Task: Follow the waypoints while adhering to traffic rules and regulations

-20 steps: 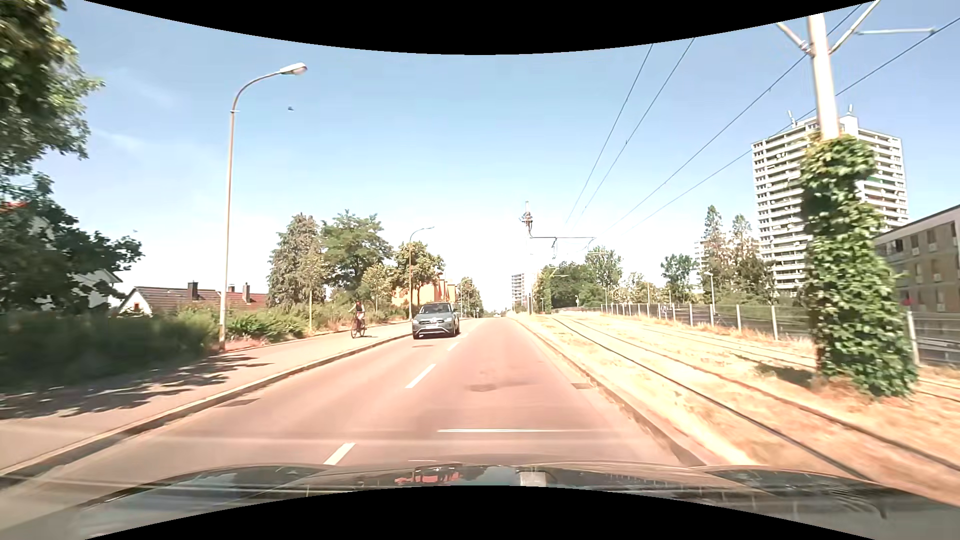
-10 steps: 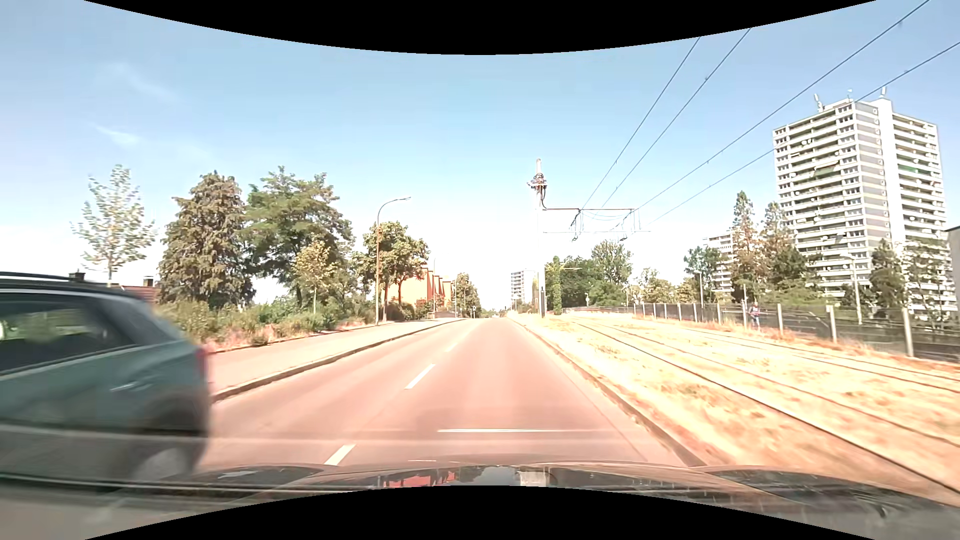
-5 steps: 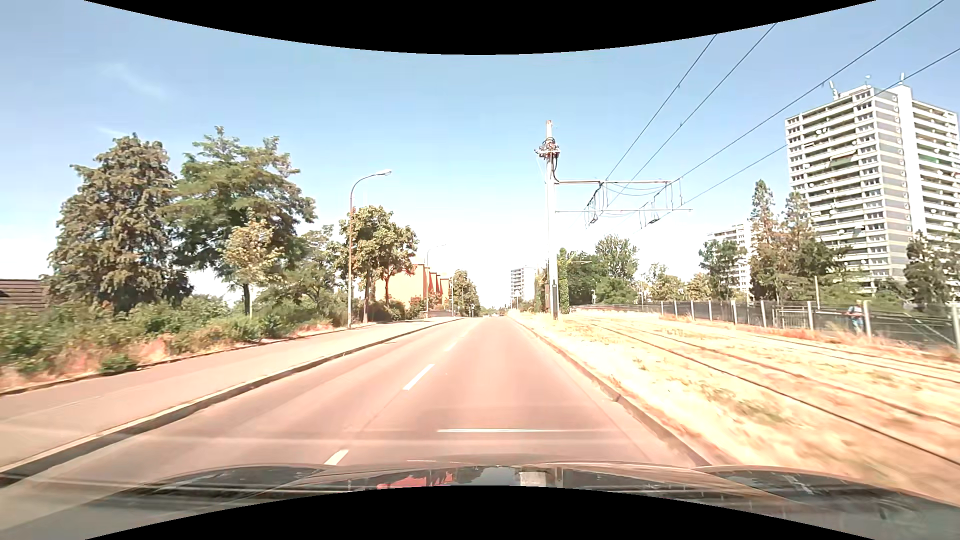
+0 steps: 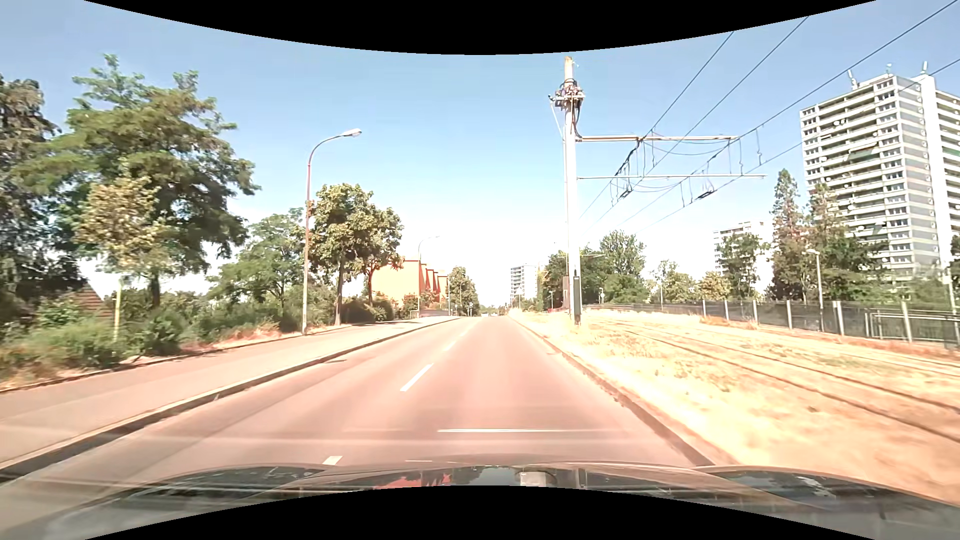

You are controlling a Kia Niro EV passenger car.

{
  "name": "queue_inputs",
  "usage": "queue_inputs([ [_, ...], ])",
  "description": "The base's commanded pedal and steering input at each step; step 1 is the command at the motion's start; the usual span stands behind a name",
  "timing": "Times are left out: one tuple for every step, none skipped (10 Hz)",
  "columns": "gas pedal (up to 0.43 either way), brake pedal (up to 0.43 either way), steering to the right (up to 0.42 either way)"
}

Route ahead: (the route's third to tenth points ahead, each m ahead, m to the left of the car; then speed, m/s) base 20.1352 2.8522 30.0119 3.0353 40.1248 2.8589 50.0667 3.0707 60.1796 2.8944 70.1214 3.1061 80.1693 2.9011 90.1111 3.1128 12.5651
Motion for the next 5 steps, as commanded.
queue_inputs([
  [0.157, 0.000, 0.001],
  [0.157, 0.000, 0.001],
  [0.157, 0.000, 0.001],
  [0.157, 0.000, 0.001],
  [0.157, 0.000, 0.001],
])
